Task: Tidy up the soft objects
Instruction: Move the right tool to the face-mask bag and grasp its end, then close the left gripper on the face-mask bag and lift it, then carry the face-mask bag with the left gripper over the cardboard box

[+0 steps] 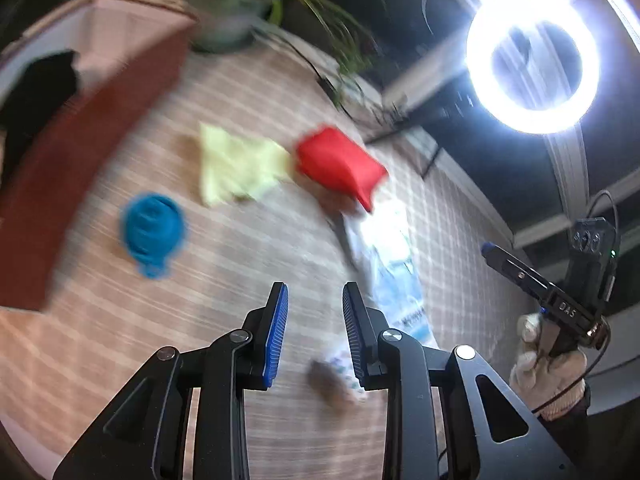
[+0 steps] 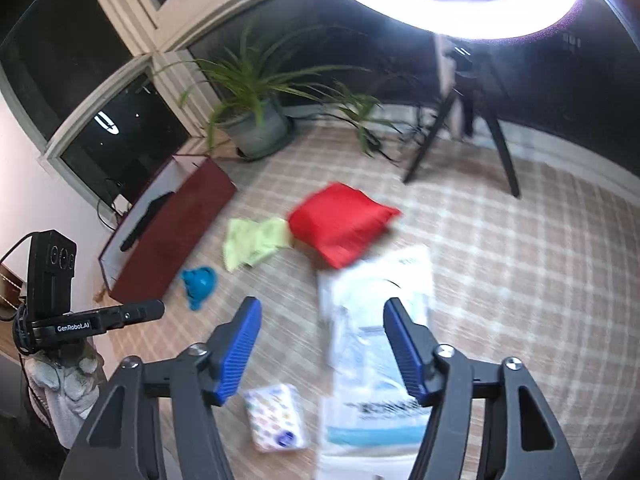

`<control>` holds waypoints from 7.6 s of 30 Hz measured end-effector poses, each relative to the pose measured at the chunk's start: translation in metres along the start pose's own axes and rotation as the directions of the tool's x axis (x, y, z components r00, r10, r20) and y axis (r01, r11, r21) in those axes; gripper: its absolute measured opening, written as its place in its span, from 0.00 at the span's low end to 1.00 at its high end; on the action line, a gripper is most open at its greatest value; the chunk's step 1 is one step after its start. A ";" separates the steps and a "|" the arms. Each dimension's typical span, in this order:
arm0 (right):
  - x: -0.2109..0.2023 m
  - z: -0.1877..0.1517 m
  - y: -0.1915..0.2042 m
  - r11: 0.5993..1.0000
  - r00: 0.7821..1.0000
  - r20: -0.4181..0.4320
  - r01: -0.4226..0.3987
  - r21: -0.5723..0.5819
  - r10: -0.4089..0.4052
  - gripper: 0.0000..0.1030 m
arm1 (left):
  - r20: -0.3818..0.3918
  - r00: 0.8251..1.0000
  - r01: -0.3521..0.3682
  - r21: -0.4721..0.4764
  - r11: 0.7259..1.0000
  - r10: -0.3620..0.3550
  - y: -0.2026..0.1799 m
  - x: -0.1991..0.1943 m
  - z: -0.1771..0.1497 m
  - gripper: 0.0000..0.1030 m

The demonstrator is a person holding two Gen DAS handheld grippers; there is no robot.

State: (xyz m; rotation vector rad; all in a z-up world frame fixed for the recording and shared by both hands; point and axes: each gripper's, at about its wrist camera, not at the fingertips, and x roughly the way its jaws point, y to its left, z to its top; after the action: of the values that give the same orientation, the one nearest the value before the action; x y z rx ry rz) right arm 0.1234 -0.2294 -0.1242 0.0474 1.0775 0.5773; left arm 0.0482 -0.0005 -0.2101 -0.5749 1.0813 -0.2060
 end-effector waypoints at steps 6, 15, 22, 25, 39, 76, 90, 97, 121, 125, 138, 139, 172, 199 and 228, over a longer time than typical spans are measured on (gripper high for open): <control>0.010 -0.021 -0.051 0.999 0.996 -0.087 -0.011 0.039 0.014 0.60 | -0.107 0.993 0.050 0.010 0.999 -0.049 -0.035 0.053 -0.013 0.34; 0.040 -0.039 -0.097 0.992 0.978 -0.197 -0.051 0.111 0.073 0.60 | -0.180 0.983 0.037 0.013 0.999 -0.034 -0.054 0.108 -0.009 0.34; 0.062 -0.046 -0.107 0.983 0.962 -0.242 -0.088 0.161 0.126 0.60 | -0.154 0.988 -0.003 0.008 1.000 0.004 -0.047 0.125 0.003 0.34; 0.068 -0.048 -0.108 0.981 0.959 -0.251 -0.093 0.169 0.134 0.60 | -0.147 0.989 -0.002 -0.005 1.000 0.001 -0.043 0.132 0.007 0.38; 0.088 -0.058 -0.115 0.959 0.935 -0.278 -0.153 0.238 0.219 0.59 | -0.182 0.981 0.068 -0.027 0.997 -0.072 -0.047 0.156 0.006 0.38; 0.075 -0.055 -0.131 0.903 0.935 -0.201 -0.200 0.381 0.292 0.33 | -0.153 0.987 0.057 0.077 0.995 -0.045 -0.100 0.141 0.002 0.37; 0.047 -0.020 -0.082 0.929 0.950 -0.167 -0.202 0.311 0.263 0.03 | -0.114 0.992 0.066 0.147 0.987 -0.049 -0.108 0.117 0.011 0.18; 0.057 -0.031 -0.081 0.939 0.963 -0.168 -0.152 0.310 0.211 0.12 | -0.162 0.984 0.083 0.046 0.995 -0.075 -0.077 0.134 0.013 0.14; 0.103 -0.054 -0.124 0.866 0.937 -0.152 -0.219 0.449 0.316 0.46 | -0.178 0.983 -0.012 0.157 0.988 0.040 -0.072 0.148 0.017 0.28; 0.103 -0.052 -0.122 0.873 0.935 -0.151 -0.230 0.430 0.320 0.49 | -0.178 0.984 0.001 0.158 0.987 0.028 -0.071 0.148 0.017 0.28; 0.114 -0.010 -0.138 0.919 0.970 -0.093 -0.180 0.350 0.225 0.49 | -0.195 0.981 0.004 0.152 0.988 0.026 -0.069 0.151 0.012 0.28; 0.116 -0.007 -0.140 0.920 0.970 -0.090 -0.183 0.347 0.227 0.50 | -0.195 0.980 0.004 0.148 0.989 0.025 -0.068 0.152 0.013 0.28; 0.089 -0.090 -0.146 0.760 0.886 -0.058 -0.360 0.541 0.461 0.52 | -0.227 0.974 0.014 0.128 0.992 0.015 -0.085 0.168 0.015 0.28; 0.036 -0.022 -0.042 0.860 0.942 -0.067 -0.269 0.433 0.328 0.32 | -0.069 0.993 0.100 0.140 0.985 -0.091 -0.066 0.034 0.044 0.29; 0.204 0.123 0.265 0.924 0.911 -0.189 -0.332 0.191 0.367 0.32 | 0.126 0.988 -0.086 -0.054 0.995 0.092 0.183 -0.141 0.148 0.30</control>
State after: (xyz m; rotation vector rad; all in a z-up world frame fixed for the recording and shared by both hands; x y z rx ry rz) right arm 0.1849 0.1209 -0.1485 0.3252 1.3436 0.8365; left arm 0.0905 0.2632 -0.1484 -0.5746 0.9873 -0.0640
